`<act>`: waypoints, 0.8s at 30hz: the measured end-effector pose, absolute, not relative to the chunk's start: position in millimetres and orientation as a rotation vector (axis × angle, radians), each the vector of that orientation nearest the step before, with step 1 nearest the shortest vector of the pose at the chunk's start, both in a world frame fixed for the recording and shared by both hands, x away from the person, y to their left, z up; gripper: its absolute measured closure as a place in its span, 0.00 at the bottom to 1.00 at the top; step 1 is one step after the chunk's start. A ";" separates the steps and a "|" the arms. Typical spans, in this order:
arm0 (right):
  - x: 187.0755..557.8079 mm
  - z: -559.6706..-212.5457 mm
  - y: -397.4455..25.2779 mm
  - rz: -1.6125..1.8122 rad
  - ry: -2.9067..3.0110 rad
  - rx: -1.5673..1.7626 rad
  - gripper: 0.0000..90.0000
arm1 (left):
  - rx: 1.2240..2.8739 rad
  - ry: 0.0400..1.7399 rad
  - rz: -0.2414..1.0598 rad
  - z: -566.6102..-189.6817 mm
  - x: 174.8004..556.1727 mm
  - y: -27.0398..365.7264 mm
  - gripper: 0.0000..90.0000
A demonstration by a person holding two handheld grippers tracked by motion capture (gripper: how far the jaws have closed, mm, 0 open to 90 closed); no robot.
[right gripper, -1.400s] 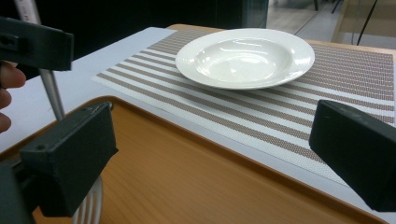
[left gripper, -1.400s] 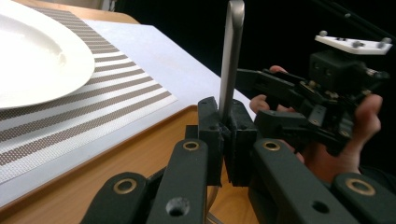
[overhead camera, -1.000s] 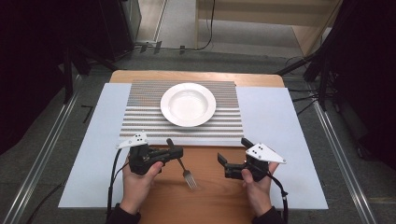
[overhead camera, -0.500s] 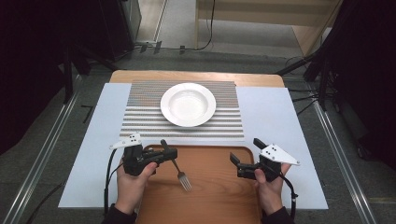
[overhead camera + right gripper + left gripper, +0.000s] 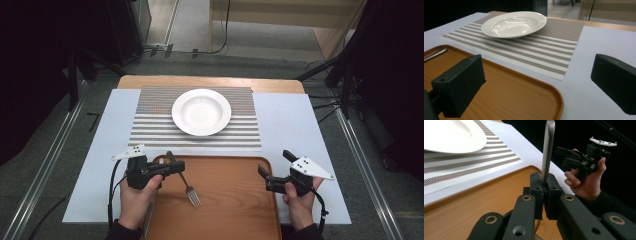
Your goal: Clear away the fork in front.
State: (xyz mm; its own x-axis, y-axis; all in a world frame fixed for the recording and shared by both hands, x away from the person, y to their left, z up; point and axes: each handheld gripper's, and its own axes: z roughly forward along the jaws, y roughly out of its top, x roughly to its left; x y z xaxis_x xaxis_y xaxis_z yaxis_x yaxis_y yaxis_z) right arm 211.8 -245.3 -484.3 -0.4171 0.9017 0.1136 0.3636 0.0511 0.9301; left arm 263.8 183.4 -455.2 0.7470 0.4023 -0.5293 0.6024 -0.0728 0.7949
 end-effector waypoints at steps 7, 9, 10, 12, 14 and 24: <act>208.6 -486.3 -260.0 1.351 1.796 1.282 0.00 | 1.698 0.817 -0.215 -457.7 263.1 187.3 0.96; 207.7 -486.8 -264.2 1.344 1.789 1.290 0.00 | 1.696 0.821 -0.219 -458.5 263.0 188.4 0.95; 207.4 -487.1 -266.8 1.342 1.784 1.292 0.00 | 1.696 0.823 -0.223 -458.9 263.0 188.9 0.96; 206.8 -487.8 -271.7 1.341 1.778 1.297 0.00 | 1.699 0.827 -0.222 -459.9 263.0 190.1 0.96; 206.1 -488.5 -276.5 1.335 1.770 1.303 0.00 | 1.698 0.831 -0.227 -460.9 262.9 191.2 0.95; 201.7 -491.1 -294.5 1.316 1.747 1.321 0.00 | 1.708 0.852 -0.247 -464.4 262.3 198.4 0.95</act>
State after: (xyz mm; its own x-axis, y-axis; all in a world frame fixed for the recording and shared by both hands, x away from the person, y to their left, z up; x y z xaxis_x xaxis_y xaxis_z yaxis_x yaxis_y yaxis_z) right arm 201.7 -294.5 -491.1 -0.3434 0.9328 0.1096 0.3630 0.0241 0.9315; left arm 262.3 198.4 -464.4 0.7138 0.4089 -0.5686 0.6494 -0.0822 0.7560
